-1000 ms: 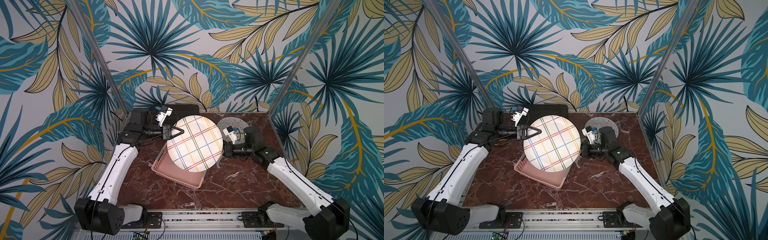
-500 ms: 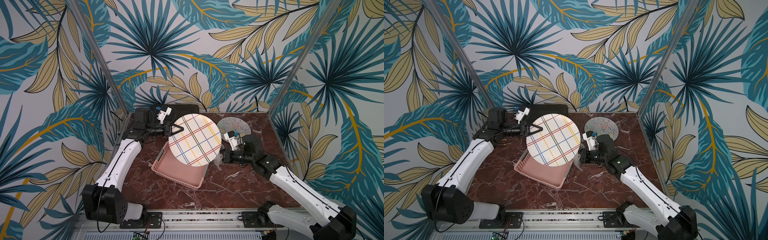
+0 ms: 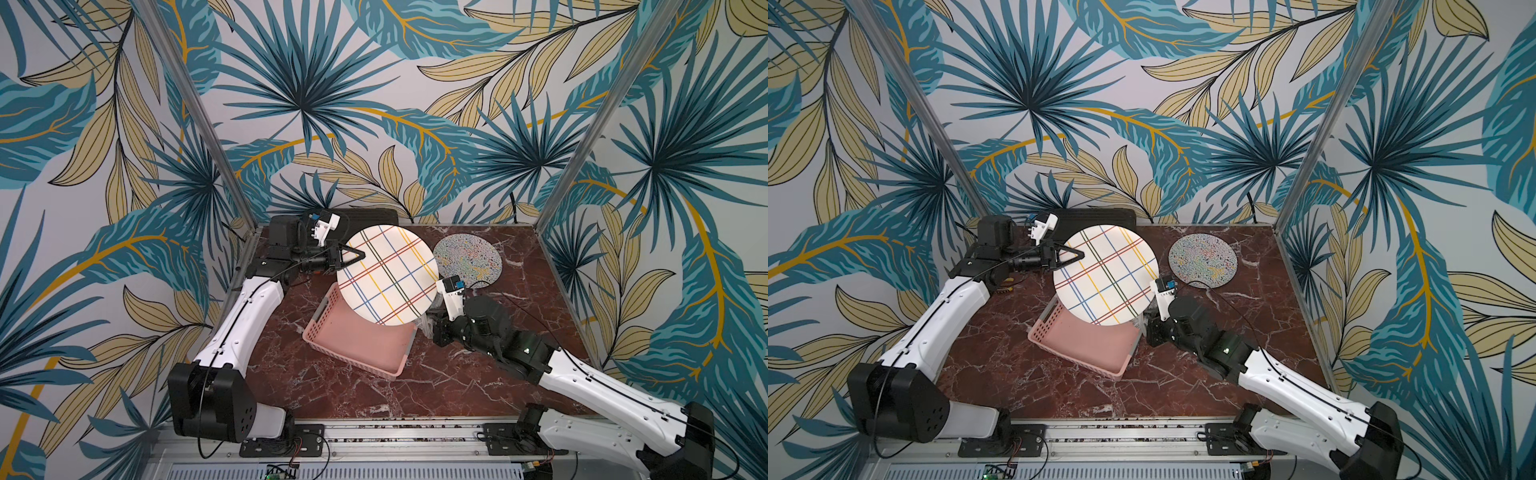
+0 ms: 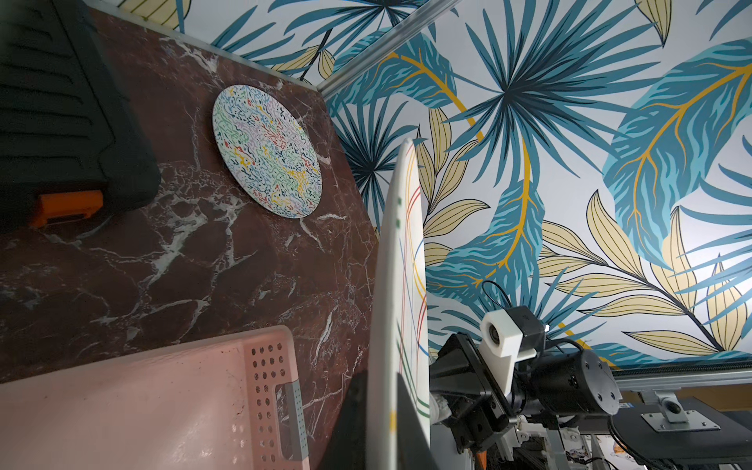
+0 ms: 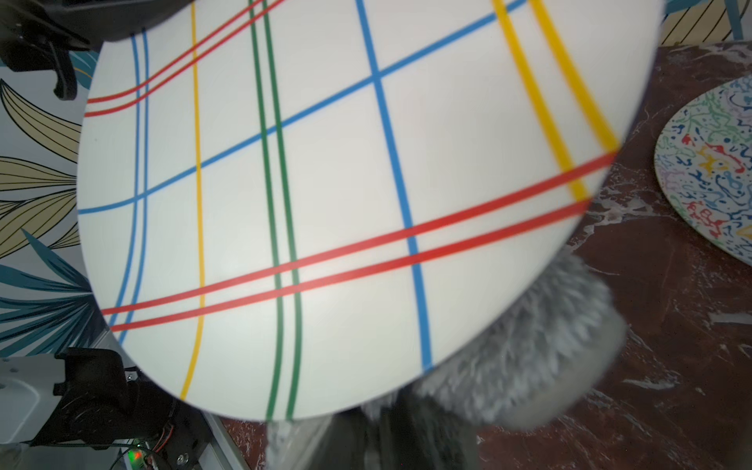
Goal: Wipe the wet plate dry
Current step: Wipe the plate with towel.
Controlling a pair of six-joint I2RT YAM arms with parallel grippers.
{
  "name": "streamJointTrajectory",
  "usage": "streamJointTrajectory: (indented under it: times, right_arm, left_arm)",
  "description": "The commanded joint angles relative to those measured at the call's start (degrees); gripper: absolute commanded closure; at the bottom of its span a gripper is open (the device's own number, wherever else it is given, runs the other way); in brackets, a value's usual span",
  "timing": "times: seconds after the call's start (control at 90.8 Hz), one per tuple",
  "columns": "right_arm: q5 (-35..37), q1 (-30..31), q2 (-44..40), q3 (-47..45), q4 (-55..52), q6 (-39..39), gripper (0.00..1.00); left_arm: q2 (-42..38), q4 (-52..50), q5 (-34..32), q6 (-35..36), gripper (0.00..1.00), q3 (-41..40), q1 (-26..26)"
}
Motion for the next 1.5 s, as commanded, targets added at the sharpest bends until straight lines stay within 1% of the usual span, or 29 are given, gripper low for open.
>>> streamJointTrajectory:
  times: [0.0,0.209,0.353,0.507,0.672,0.87,0.903,1.013,1.179,1.487]
  right_arm:
    - [8.77,3.74,-0.89,0.12,12.68,-3.66,1.0]
    - [20.35,11.49,1.26,-0.47,18.56,-6.23,1.0]
    - [24.81,14.72,3.18,-0.78,23.39,-6.47,1.0]
    - [31.02,18.99,6.54,0.38,29.1,-8.88,1.0]
    - [37.35,22.62,10.1,2.89,31.32,-9.92,1.0]
    - [39.67,23.72,13.85,6.77,31.74,-7.56,1.0]
    - [40.06,23.81,14.6,7.8,31.67,-6.98,1.0]
    - [40.82,23.91,17.86,10.94,31.67,-5.21,1.0]
    - [42.59,23.92,23.09,17.93,29.51,-3.46,1.0]
    - [49.14,23.73,30.95,28.21,29.28,-4.29,1.0]
  left_arm:
    - [0.81,3.07,-2.03,1.2,1.0,-1.32,-0.16]
    - [1.12,3.57,-1.54,0.55,1.0,-1.42,-0.09]
    - [1.11,3.9,-1.42,0.14,1.0,-2.03,-0.17]
    - [1.15,3.88,-1.47,-0.14,1.0,-2.31,-0.1]
    - [1.0,3.91,-1.71,0.18,1.0,-2.4,-0.09]
    - [0.62,3.89,-1.93,0.33,1.0,-2.99,-0.09]
    - [0.61,5.49,-1.88,0.18,1.0,-3.04,-0.13]
    - [0.44,6.3,-1.75,0.02,1.0,-3.51,-0.1]
    - [0.3,6.41,-1.76,0.14,1.0,-3.73,-0.11]
    - [-0.54,6.67,-2.06,0.49,1.0,-4.54,-0.14]
